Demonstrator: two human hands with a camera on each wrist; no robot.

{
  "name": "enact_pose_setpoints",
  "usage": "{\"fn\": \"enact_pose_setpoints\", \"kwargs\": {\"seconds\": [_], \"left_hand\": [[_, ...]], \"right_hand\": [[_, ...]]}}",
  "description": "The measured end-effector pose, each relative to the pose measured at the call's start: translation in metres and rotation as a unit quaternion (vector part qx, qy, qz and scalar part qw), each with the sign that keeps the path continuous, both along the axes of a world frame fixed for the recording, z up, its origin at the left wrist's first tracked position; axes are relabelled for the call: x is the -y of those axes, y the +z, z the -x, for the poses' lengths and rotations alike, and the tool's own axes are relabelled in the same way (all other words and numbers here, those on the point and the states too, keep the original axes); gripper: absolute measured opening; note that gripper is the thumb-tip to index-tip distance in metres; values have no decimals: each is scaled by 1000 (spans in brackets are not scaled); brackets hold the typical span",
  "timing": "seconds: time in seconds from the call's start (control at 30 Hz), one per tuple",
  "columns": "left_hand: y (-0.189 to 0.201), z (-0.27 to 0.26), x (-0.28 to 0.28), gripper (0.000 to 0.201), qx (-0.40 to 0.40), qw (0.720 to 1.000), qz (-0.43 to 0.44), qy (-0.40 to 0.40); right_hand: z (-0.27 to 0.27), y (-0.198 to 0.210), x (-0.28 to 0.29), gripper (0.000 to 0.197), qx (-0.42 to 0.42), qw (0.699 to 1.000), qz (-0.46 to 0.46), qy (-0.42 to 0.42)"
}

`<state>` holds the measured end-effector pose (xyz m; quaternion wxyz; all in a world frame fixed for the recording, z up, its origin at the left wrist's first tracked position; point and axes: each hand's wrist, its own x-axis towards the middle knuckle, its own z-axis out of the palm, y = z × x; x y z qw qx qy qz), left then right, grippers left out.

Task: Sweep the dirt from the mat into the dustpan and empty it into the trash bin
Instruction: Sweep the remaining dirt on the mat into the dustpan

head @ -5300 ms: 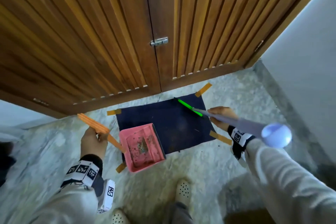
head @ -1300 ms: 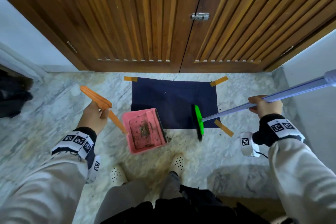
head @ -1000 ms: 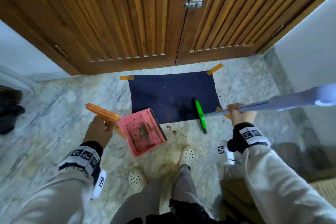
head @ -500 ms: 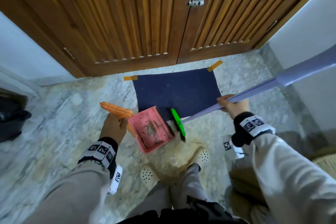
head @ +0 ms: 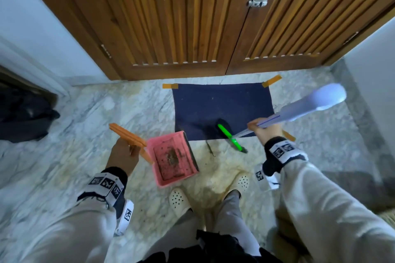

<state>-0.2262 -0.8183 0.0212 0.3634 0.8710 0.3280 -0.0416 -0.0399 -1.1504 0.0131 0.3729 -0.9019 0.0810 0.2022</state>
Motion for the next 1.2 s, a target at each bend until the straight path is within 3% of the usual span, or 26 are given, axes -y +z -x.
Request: {"fn": "enact_pose_setpoints", "kwargs": {"seconds": [0.1,0.27,0.4,0.6,0.73,0.83,0.97,1.03,1.1,1.2], "left_hand": [[-5,3,6,14,-11,1000,-7,16],[-1,-2,9,14,6,998,-8,63],[4,-3,1,15,34,996,3,81],[20,11,-27,14,36,995,-22,90],[32,30,-49,15,54,992,-67,95],[29,43,-57,17,33,988,-54,139],[8,55,-54,11,25,987,-56,150],[-3,62,-47,8,13,986,-55,156],[-10,70,-45,9,-1,984,-58,168],[-14,79,-55,8,-16,984,-50,173]], "right_hand": [[27,-13,-29,6,-29,995,-18,88],[37,5,-38,14,-72,985,-57,145],[14,31,-24,21,-44,991,-116,58],[-37,76,-7,21,27,992,-122,-18],[-73,93,-21,16,55,991,-107,-59],[-83,98,-51,18,65,991,-107,-54],[-79,73,-106,21,73,993,-95,20],[-65,47,-126,12,44,991,-43,122],[-38,25,-140,15,6,967,11,253],[5,3,-149,15,-47,942,-48,329]]}}
